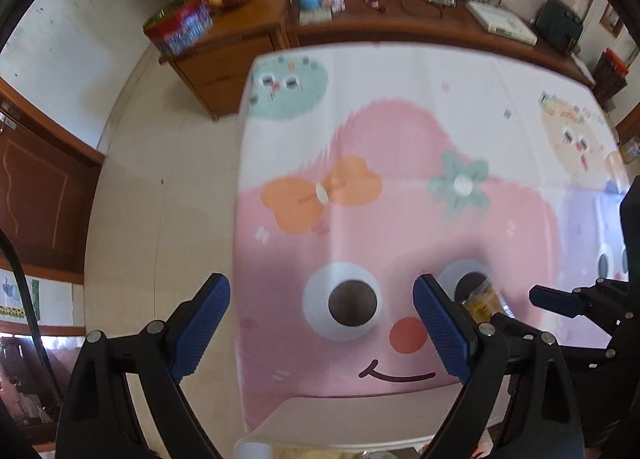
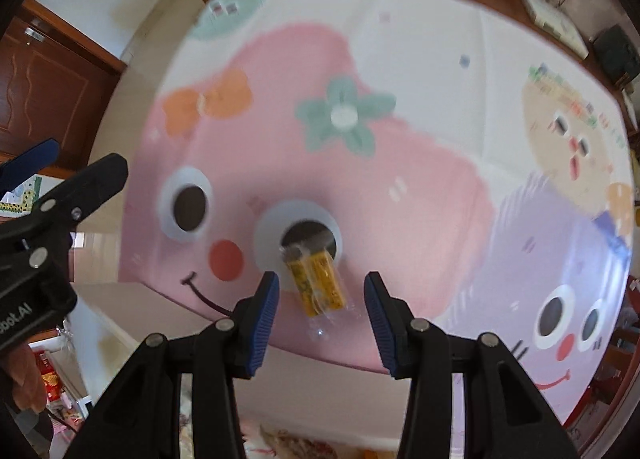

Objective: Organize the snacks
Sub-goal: 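Grasp the small yellow pack with the right gripper, then carry the yellow pack over the white tray and open the right gripper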

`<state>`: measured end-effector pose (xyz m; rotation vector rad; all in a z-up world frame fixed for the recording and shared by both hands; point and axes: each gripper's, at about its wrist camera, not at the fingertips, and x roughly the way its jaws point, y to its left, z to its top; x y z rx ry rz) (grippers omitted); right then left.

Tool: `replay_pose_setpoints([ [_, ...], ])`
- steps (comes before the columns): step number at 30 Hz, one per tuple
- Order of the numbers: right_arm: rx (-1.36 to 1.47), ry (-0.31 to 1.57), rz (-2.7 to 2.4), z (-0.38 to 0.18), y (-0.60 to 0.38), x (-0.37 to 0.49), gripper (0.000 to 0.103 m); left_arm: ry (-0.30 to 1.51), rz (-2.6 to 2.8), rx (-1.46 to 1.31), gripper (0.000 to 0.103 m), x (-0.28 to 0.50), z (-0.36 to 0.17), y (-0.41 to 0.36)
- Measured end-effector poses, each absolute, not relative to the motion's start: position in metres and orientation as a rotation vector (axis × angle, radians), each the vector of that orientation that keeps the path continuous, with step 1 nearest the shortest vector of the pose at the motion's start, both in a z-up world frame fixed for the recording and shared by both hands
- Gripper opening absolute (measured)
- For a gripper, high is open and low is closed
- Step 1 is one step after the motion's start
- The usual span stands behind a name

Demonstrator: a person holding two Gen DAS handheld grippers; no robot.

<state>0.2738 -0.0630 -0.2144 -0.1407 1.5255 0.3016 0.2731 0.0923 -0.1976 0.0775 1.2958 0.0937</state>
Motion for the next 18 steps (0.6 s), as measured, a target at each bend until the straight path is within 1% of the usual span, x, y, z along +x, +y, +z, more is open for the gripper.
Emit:
replay_pose_setpoints([
  [5,-0.131,1.578,0.309,-0.240,-0.065,0.275,0.045,1.365,0.104,0.074,0.092,0.273,-0.223,0.092],
  [11,-0.163,1.594,0.331,-0.252,-0.060,0.274,0.044,1.390,0.108,0.087,0.092,0.270,-0.231,0.091],
  [13,-0.182,1.597,0.328,-0.255,-0.058,0.272,0.040,1.395,0.108,0.085,0.092,0.268,-0.231,0.092],
  [14,-0.192,1.587,0.327,-0.255,-0.057,0.272,0.032,1.399,0.108,0.083,0.092,0.267,-0.231,0.092],
  [15,-0.208,1.584,0.327,-0.255,-0.056,0.270,0.029,1.402,0.108,0.080,0.092,0.266,-0.232,0.092],
  [18,-0.207,1.577,0.326,-0.256,-0.056,0.273,0.027,1.410,0.105,0.073,0.092,0.261,-0.230,0.092],
])
